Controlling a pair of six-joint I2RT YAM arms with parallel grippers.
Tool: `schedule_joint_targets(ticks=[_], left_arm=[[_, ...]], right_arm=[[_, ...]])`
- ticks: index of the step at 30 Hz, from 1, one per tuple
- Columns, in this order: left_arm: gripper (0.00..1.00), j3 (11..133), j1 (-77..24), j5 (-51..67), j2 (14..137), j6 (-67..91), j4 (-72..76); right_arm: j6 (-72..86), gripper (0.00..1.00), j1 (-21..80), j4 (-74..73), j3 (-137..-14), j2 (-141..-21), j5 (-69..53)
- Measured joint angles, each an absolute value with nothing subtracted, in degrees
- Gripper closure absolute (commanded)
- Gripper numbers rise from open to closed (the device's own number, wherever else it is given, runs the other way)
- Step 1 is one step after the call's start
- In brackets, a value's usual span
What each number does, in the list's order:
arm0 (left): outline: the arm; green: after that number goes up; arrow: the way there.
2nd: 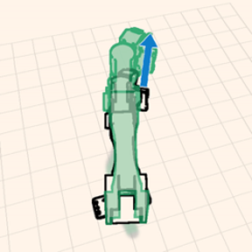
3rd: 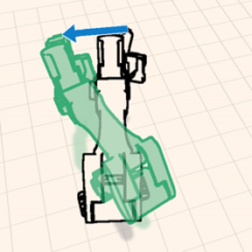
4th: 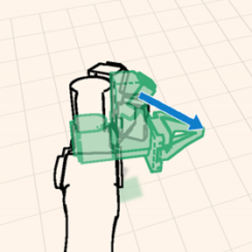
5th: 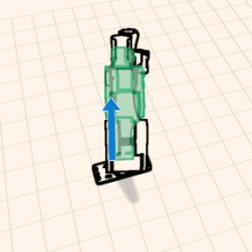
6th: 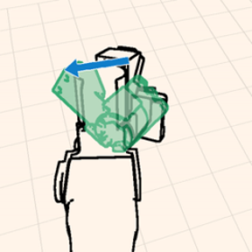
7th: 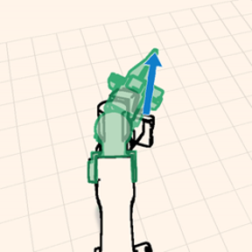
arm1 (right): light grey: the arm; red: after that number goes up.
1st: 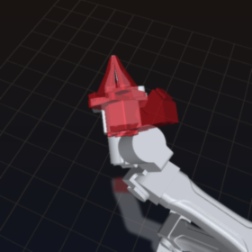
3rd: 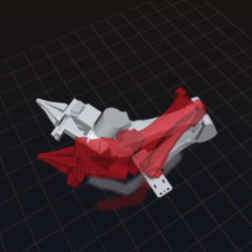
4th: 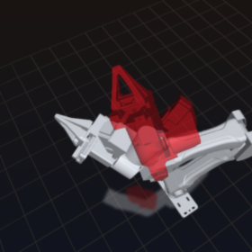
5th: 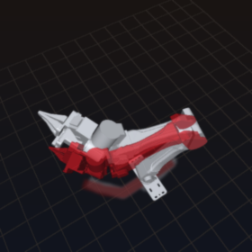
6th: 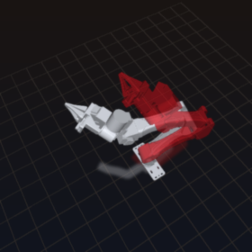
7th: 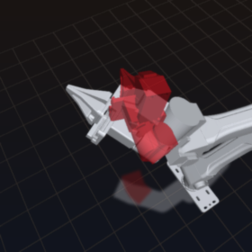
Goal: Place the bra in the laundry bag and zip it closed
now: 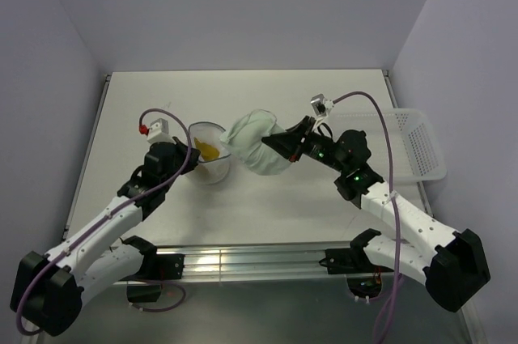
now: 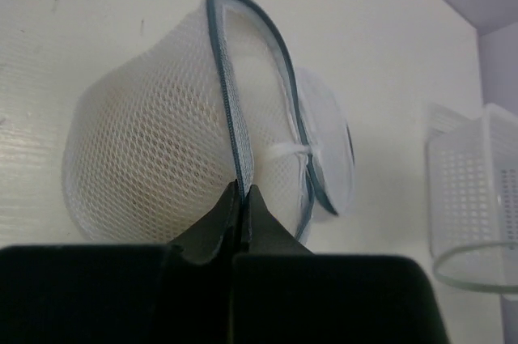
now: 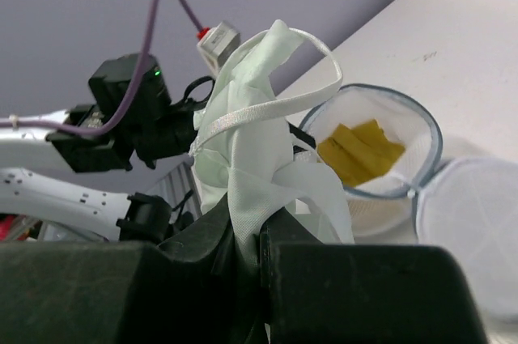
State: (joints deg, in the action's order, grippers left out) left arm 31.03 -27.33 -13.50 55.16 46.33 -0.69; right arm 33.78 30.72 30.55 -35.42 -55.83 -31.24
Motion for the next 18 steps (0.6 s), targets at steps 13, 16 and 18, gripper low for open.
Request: schedule_joint_targets(ticks=[13, 16, 18], left_arm=[[1.0, 21.04, -27.46, -9.37, 45.32, 47.92, 3.51], [1.0, 18.81, -27.46, -9.17, 43.13, 48.01, 3.53], [1.0, 18.33, -27.46, -9.37, 41.36, 47.99, 3.49]], right_arm=[[40.6, 1.0, 40.86, 49.41, -44.95, -86.0, -25.1], [41.78, 1.0, 43.07, 52.86, -45.36, -92.27, -24.14], [42.7, 1.0, 43.48, 54.7, -44.6, -94.83, -23.2]])
